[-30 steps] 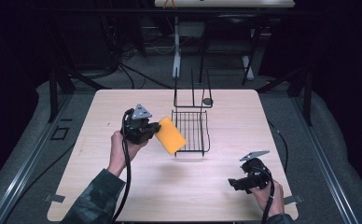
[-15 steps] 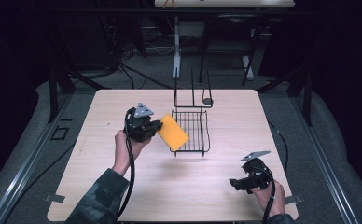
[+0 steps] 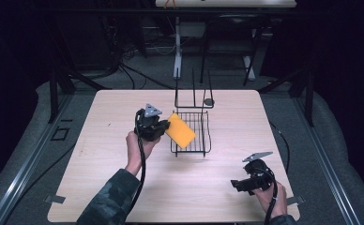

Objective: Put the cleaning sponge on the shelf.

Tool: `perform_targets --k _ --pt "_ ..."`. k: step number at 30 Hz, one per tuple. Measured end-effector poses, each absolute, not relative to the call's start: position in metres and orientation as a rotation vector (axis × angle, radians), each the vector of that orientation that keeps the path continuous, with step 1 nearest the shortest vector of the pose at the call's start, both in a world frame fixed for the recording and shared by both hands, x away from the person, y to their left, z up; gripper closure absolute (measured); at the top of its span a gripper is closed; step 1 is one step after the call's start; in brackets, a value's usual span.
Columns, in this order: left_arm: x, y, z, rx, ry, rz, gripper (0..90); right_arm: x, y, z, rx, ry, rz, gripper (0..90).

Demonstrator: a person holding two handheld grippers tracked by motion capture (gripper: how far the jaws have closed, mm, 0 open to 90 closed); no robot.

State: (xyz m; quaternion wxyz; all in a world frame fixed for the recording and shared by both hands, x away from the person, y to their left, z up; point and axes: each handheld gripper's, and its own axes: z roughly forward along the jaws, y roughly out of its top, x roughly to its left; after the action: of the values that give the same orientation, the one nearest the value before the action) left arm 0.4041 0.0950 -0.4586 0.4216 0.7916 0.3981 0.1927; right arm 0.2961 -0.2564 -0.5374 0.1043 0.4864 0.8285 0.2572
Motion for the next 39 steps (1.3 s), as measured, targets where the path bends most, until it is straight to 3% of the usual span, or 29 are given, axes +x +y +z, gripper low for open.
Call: perform_targets --k 20,27,30,39 --pt "0.42 0.057 -0.501 1.955 1.143 0.44 81.9 0.296 -0.256 -0.537 1.42 2.458 0.758 14.1" --pt "0.427 0.062 -0.505 1.993 1.188 0.392 71.2 0.296 -0.255 -0.537 1.43 2.467 0.757 14.1" --pt "0.428 0.06 -0.503 2.043 1.168 0.398 55.8 0.296 -0.255 -0.537 1.424 2.469 0.755 14.1" --pt "0.425 0.051 -0.506 2.172 1.058 0.385 32.3 0.295 -0.256 -0.537 1.428 2.462 0.762 14.1"
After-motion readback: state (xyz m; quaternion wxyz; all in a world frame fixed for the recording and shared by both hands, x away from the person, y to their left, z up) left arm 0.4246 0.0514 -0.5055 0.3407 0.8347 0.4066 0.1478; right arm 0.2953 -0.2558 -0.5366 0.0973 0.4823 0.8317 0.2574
